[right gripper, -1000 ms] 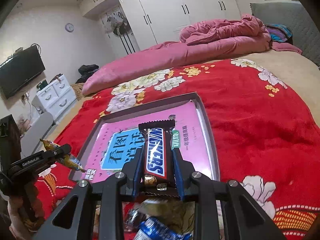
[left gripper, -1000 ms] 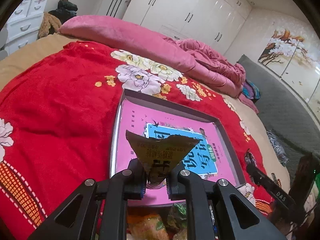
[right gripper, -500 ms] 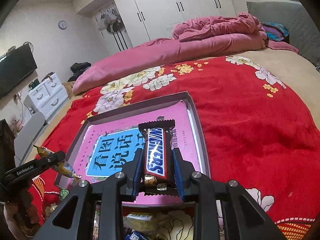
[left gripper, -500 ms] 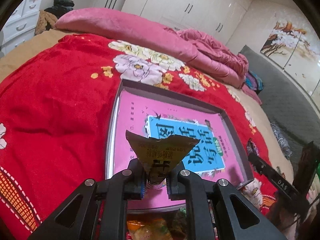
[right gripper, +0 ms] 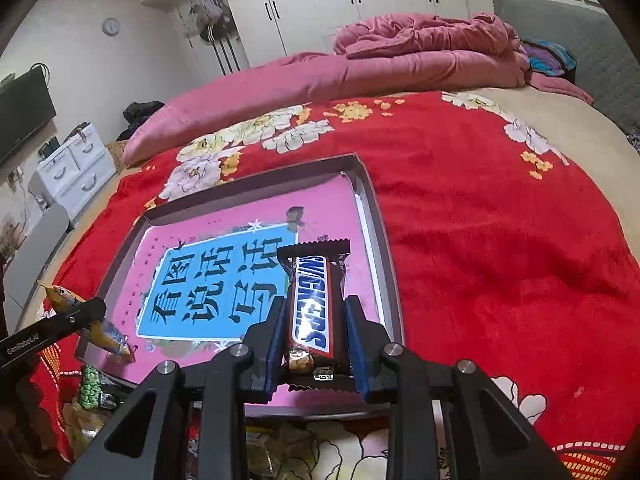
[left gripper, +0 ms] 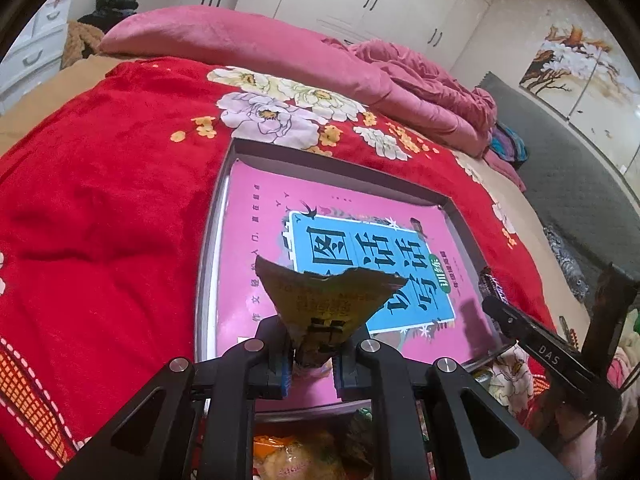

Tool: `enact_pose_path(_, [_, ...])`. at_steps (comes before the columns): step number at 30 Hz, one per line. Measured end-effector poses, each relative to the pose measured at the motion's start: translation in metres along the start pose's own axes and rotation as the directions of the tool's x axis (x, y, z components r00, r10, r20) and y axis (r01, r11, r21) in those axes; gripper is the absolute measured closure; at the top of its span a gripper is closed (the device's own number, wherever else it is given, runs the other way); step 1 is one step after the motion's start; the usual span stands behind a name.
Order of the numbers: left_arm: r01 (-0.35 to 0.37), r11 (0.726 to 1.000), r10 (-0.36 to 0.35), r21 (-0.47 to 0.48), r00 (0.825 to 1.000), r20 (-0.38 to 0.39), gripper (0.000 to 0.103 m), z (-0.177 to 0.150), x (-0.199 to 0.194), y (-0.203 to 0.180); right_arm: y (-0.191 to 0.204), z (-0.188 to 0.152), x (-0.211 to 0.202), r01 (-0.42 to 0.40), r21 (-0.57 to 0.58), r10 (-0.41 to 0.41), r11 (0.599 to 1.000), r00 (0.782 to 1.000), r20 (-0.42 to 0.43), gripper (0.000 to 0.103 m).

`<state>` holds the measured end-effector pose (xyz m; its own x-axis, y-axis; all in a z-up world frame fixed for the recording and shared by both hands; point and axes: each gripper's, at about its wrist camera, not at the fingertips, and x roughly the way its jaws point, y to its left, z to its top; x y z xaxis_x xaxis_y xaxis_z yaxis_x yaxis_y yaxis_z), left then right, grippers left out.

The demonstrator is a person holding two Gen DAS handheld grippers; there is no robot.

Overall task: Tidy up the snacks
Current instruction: 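Carry the Snickers bar and yellow bag over the tray with both tools, then release the yellow bag onto the workbook while the right tool releases the Snickers bar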

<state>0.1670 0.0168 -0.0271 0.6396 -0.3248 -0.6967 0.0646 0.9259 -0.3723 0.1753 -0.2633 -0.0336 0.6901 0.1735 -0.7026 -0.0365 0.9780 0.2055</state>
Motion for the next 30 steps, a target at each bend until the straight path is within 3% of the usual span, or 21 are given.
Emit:
enact_pose_path(19, [-0.003,1.000,0.003,-0.001,1.000,-0.013,0.086,0.0002,0.0046,0.0002,-0.0042,-0.0025,0.0078,0.035,-0.005,-0.035,0.999,0.999,-0.017,0.073])
enact_pose_path(22, [-0.005,1.000,0.005,-0.006,1.000,-0.016,0.081,0.0011,0.0053,0.0019,-0.0028,-0.0030,0.0076,0.033,-0.011,-0.033,0.999,0.999,-0.018,0.072])
enact_pose_path(26, [-0.023,1.000,0.023,-0.013,1.000,-0.007,0.057,0.0021,0.0042,0.0040,-0.0014,-0.0023,0.0050,0.026,-0.014,-0.026,1.000,1.000,-0.008,0.066])
enact_pose_path(30, [-0.026,0.999,0.026,-0.022,1.000,-0.003,0.055,0.0027,0.0034,0.0065,-0.0011,-0.0023,0.0034,0.019,-0.015,-0.019,1.000,1.000,-0.003,0.065])
